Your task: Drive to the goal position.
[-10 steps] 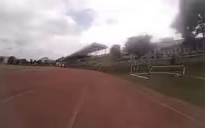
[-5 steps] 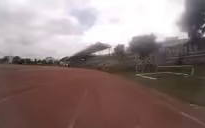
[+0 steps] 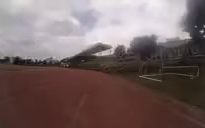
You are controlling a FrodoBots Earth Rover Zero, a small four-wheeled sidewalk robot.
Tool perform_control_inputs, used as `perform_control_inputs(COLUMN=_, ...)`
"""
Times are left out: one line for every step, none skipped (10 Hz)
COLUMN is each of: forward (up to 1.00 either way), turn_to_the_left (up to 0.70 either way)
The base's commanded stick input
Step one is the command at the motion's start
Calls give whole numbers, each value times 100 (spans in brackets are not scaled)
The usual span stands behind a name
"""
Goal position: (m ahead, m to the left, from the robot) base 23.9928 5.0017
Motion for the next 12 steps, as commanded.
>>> perform_control_inputs(forward=85, turn_to_the_left=0)
perform_control_inputs(forward=85, turn_to_the_left=0)
perform_control_inputs(forward=85, turn_to_the_left=0)
perform_control_inputs(forward=85, turn_to_the_left=0)
perform_control_inputs(forward=85, turn_to_the_left=0)
perform_control_inputs(forward=85, turn_to_the_left=0)
perform_control_inputs(forward=85, turn_to_the_left=0)
perform_control_inputs(forward=85, turn_to_the_left=0)
perform_control_inputs(forward=85, turn_to_the_left=0)
perform_control_inputs(forward=85, turn_to_the_left=0)
perform_control_inputs(forward=85, turn_to_the_left=0)
perform_control_inputs(forward=85, turn_to_the_left=0)
